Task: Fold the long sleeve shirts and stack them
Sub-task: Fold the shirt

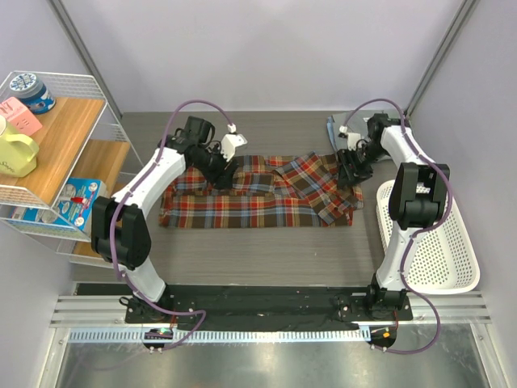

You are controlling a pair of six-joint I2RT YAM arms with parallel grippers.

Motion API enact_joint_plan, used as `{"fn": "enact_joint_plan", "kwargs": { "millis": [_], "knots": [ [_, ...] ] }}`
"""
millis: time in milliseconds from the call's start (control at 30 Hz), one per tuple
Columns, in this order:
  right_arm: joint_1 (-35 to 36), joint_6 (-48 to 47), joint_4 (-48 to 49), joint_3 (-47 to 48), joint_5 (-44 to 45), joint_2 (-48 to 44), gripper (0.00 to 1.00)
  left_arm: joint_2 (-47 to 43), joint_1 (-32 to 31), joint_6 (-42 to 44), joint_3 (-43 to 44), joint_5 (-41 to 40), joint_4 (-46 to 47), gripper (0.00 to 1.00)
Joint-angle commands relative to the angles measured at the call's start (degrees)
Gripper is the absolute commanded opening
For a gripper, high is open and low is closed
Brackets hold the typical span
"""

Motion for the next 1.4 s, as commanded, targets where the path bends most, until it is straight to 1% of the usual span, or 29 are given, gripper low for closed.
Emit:
{"fn": "enact_joint_plan", "kwargs": {
  "millis": [0,133,433,500,533,567,600,667,700,767,867,900,933,1033,1067,1100,1133,1167,1200,1233,1267,1300,1333,1367],
  "knots": [
    [-0.22,-3.94,-2.62,-0.90,8.17,-0.69,0.57,-0.37,0.04,0.96,0.87,1.52,1.35,0.54],
    [-0.40,-3.77,-2.35,-0.91,9.58,2.11,0.57,-0.20,0.04,1.40,0.87,1.35,1.26,0.54],
    [-0.58,-3.06,-3.23,-2.48,7.39,3.79,0.56,-0.99,0.13,2.63,-0.09,0.73,0.73,0.54],
    [-0.58,-2.97,-3.58,-2.84,6.60,3.71,0.50,-0.99,0.04,2.45,-0.18,0.82,0.73,0.54],
    [-0.58,-2.97,-3.76,-2.75,6.16,3.53,0.45,-0.99,0.04,2.45,-0.18,0.82,0.73,0.54],
    [-0.58,-2.97,-4.37,-2.40,5.37,3.35,0.42,-0.99,0.04,2.45,-0.18,0.82,0.82,0.54],
    [-0.66,-2.80,-4.55,-2.31,4.93,2.66,0.36,-1.07,0.13,2.45,-0.27,0.65,0.91,0.54],
    [-0.66,-2.71,-5.77,-1.87,4.05,2.04,0.31,-1.16,0.04,2.28,-0.18,0.56,1.17,0.54],
    [-0.66,-2.80,-6.48,-0.83,2.13,1.51,0.24,-1.08,0.04,2.27,-0.18,0.56,1.35,0.54],
    [-0.84,-2.71,-8.23,0.06,-0.94,1.16,0.16,-0.99,0.13,2.01,0.17,0.73,1.35,0.54],
    [-1.28,0.18,-8.86,1.55,-11.48,0.63,0.02,-0.81,0.13,0.18,0.96,1.52,2.49,0.54],
    [-1.28,1.32,-8.77,1.73,-14.38,0.63,0.01,-0.81,0.13,-0.44,1.22,2.05,2.93,0.55],
    [-1.28,3.94,-8.60,1.73,-22.24,0.80,0.01,-0.72,0.04,-1.41,2.01,2.57,3.37,0.55],
    [-1.11,14.30,1.04,-1.33,-33.09,-0.33,0.01,-1.16,-0.48,-7.20,2.72,3.10,7.93,0.59],
    [-1.10,23.48,9.77,-3.95,-34.52,-0.95,0.01,-1.34,-1.01,-8.26,2.80,3.71,10.29,0.67],
    [-1.02,28.53,14.82,-5.55,-35.32,-1.65,0.01,-1.95,-1.36,-10.88,2.37,4.07,12.23,0.71],
    [-1.02,33.36,20.35,-7.39,-35.94,-2.61,0.01,-2.30,-1.71,-12.04,1.93,4.51,14.08,0.81],
    [-0.93,45.07,32.50,-11.15,-36.47,-4.45,0.01,-2.65,-2.67,-13.27,0.19,5.21,16.27,0.99],
    [-0.93,50.76,39.41,-13.28,-36.30,-5.51,0.01,-3.53,-3.47,-14.41,-0.79,4.95,21.77,1.00],
    [-0.84,58.21,46.88,-15.56,-36.03,-6.48,0.01,-3.71,-4.26,-16.51,-1.75,4.78,24.09,1.00],
    [-0.67,66.03,66.53,-21.15,-35.33,-8.32,0.01,-3.63,-6.01,-17.67,-2.55,4.69,26.90,1.00],
    [-0.49,82.90,77.34,-23.99,-34.37,-8.95,0.01,-3.54,-6.89,-18.89,-3.43,3.73,31.45,1.00],
    [-0.23,89.86,95.11,-26.28,-33.14,-9.13,0.01,-2.67,-7.68,-22.65,-3.70,2.85,34.37,1.00],
    [0.56,95.06,101.29,-28.48,-31.48,-8.34,0.01,-1.96,-9.08,-24.43,-3.70,2.23,36.66,1.00]
  ]
}}
